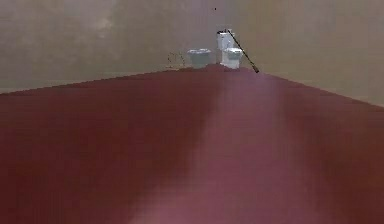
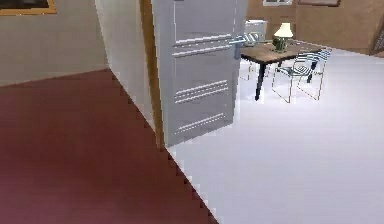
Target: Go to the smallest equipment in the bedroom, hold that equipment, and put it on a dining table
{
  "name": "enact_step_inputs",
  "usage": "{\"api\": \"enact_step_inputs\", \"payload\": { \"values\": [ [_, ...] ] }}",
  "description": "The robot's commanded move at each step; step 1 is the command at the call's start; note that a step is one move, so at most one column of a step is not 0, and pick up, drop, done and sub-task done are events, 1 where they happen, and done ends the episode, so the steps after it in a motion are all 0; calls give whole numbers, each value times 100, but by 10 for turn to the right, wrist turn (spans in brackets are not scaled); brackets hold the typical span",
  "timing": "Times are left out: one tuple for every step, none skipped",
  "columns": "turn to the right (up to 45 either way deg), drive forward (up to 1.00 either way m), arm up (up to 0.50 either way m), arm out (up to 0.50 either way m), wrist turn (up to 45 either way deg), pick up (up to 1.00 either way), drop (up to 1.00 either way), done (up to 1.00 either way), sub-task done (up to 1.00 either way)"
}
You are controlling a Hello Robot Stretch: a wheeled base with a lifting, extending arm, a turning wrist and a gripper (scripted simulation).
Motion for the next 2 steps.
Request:
{"api": "enact_step_inputs", "payload": {
  "values": [
    [450, 0, 0, 0, 0, 0, 0, 0, 0],
    [450, 0, 0, 0, 0, 0, 0, 0, 0]
  ]
}}
